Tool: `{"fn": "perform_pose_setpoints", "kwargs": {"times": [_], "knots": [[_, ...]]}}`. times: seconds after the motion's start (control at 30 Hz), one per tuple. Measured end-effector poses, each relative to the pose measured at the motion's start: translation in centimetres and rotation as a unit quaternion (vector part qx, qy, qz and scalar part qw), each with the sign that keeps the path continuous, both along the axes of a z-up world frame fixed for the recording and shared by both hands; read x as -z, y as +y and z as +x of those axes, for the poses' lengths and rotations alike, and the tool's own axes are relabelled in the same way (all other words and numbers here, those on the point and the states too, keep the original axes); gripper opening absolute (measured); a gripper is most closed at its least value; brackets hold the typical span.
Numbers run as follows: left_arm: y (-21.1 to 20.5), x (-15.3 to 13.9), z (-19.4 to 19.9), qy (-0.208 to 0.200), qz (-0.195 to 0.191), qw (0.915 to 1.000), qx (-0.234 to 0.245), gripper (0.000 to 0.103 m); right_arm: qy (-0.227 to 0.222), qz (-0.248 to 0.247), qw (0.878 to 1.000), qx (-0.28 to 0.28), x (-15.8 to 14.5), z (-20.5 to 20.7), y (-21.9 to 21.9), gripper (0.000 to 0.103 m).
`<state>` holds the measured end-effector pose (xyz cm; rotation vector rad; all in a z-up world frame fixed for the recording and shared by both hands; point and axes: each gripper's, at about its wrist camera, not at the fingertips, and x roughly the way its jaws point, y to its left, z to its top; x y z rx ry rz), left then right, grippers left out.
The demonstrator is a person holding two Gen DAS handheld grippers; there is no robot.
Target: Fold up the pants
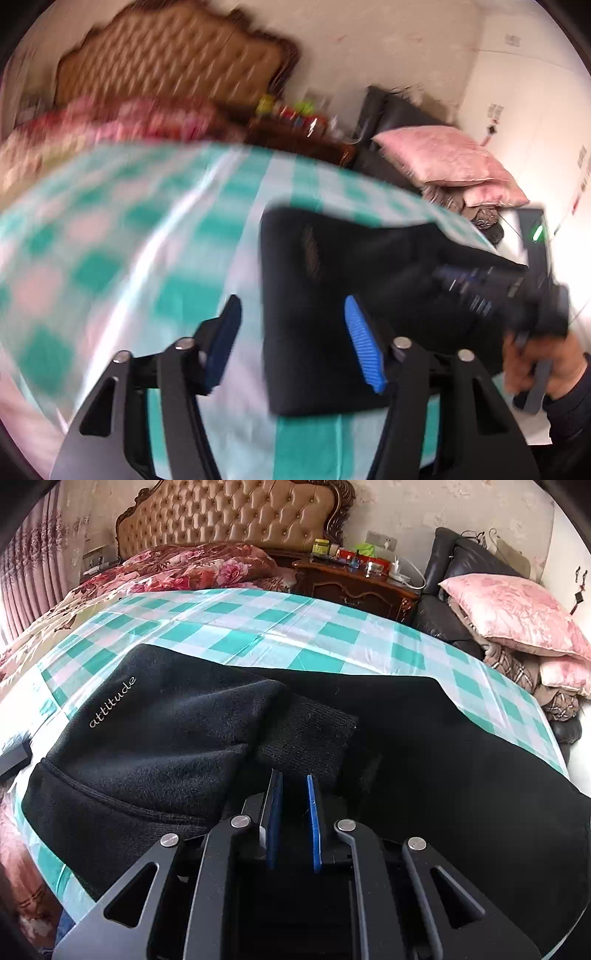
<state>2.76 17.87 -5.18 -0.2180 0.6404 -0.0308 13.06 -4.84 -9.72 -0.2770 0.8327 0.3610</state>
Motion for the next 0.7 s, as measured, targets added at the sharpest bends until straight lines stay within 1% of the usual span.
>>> {"fn": "perform_pose_setpoints", "kwargs": {"times": [0.03,0.07,0.1,0.13,0.2,0.23,0.27,0.3,0.33,0.37,0.4,0.43,0.47,0.5,0.53,0.6,0.63,0.7], "knots": [[-0.6,-1.0,1.2,0.002,0.02,0.9997,0.011,0.042,-0.001,0.0,1.0,0.001,0.0,0.0,0.0,0.011],[-1.1,-1.6,2.6,0.012,0.032,0.9991,0.023,0.038,-0.001,0.002,1.0,0.001,0.1,0.0,-0.1,0.011],[-1.5,-1.9,4.0,0.024,0.037,0.9984,0.035,0.03,0.002,0.007,1.0,0.001,0.1,0.1,-0.3,0.011],[-2.4,-2.0,6.2,0.043,0.048,0.9962,0.059,0.025,0.005,0.012,1.0,0.001,0.0,0.1,-0.5,0.011],[-3.8,-1.5,9.1,0.068,0.07,0.991,0.092,0.025,0.013,0.022,1.0,0.0,0.0,0.3,-0.8,0.011],[-4.5,-0.9,10.9,0.09,0.067,0.9875,0.111,0.026,0.015,0.025,1.0,-0.001,0.0,0.3,-1.0,0.011],[-4.8,0.5,13.0,0.127,0.059,0.9833,0.116,0.027,0.018,0.029,0.999,-0.002,0.0,0.4,-1.1,0.011],[-4.6,2.2,15.0,0.168,0.068,0.9788,0.095,0.027,0.019,0.031,0.999,-0.002,0.0,0.4,-1.2,0.011],[-4.2,3.1,15.9,0.186,0.076,0.9767,0.076,0.02,0.019,0.032,0.999,-0.003,0.0,0.4,-1.2,0.011],[-3.4,3.0,16.4,0.182,0.059,0.9796,0.06,0.016,0.019,0.032,0.999,-0.004,0.1,0.4,-1.2,0.011],[-2.6,2.1,15.8,0.171,0.047,0.9835,0.038,0.014,0.018,0.033,0.999,-0.004,0.1,0.4,-1.3,0.011],[-2.2,1.4,15.1,0.157,0.044,0.9863,0.024,0.025,0.018,0.034,0.999,-0.004,0.1,0.3,-1.4,0.011],[-1.4,0.3,13.6,0.126,0.034,0.9913,0.011,0.034,0.019,0.038,0.999,-0.004,0.1,0.3,-1.4,0.011],[-0.8,-0.2,12.2,0.109,0.024,0.9938,0.002,0.047,0.02,0.041,0.999,-0.004,0.2,0.3,-1.5,0.011],[0.4,-0.4,10.2,0.097,0.007,0.9952,-0.012,0.047,0.02,0.041,0.999,-0.003,0.1,0.3,-1.4,0.011],[1.8,0.1,7.2,0.081,-0.026,0.9961,-0.021,0.047,0.019,0.04,0.999,-0.004,0.1,0.3,-1.4,0.011],[2.6,0.8,5.0,0.074,-0.057,0.9953,-0.023,0.047,0.019,0.04,0.999,-0.004,0.1,0.3,-1.4,0.011],[3.2,1.7,2.5,0.07,-0.095,0.9929,-0.017,0.047,0.025,0.045,0.999,-0.006,0.0,0.6,-1.5,0.011]]}}
